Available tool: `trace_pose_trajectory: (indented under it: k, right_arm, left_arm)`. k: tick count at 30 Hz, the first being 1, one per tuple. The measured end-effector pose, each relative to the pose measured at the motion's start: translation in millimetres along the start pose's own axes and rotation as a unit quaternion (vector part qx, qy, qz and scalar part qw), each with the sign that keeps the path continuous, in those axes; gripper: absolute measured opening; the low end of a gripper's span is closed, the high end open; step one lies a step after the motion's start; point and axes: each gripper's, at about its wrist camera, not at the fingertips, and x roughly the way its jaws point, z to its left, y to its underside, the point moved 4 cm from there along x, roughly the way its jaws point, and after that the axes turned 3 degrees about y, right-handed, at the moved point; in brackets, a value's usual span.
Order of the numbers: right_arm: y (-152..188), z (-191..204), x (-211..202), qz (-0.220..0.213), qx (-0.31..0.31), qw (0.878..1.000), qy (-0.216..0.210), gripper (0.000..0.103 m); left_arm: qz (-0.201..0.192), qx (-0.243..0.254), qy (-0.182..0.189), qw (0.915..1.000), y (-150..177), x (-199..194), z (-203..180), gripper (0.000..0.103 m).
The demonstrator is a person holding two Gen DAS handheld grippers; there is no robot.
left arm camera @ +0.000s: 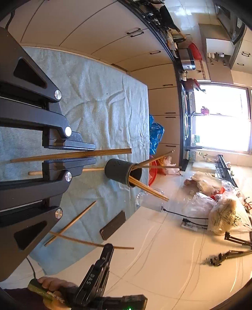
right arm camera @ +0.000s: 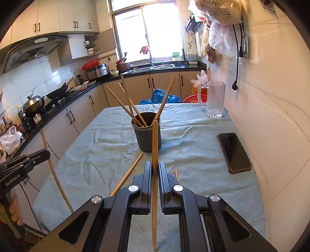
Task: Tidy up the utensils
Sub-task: 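Close the right gripper on a chopstick and lift both chopsticks upright, then lower both chopsticks into the black holder and open both grippers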
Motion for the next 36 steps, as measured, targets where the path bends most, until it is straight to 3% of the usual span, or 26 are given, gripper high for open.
trace_pose_trajectory:
  k: [10,20,27,36]
  right_arm:
    - [-1.8,3.8,-6.8,-0.01,-0.003,1.0,-0.012,0.007]
    - [-21.5,-4.5,-0.8,-0.023,0.01,1.0,-0.019,0.007]
    - [-67.7,-5.8,1.8,-0.062,0.022,0.998,-0.021,0.007]
    - [-152.6,-6.4,24.8,-0.142,0.068,0.987,-0.022,0.007]
  left_arm:
    - [-0.008,-0.03,0.043,0.9986,-5.3,-13.1,-8.9,0.006]
    - [-0.033,-0.037,0.052,0.9974,-44.7,-7.3,-14.1,0.006]
    - [-0.077,-0.013,0.039,0.9962,-105.7,5.4,-31.3,0.006]
    - [-0.09,-0.009,0.019,0.9957,-185.9,67.7,-48.8,0.006]
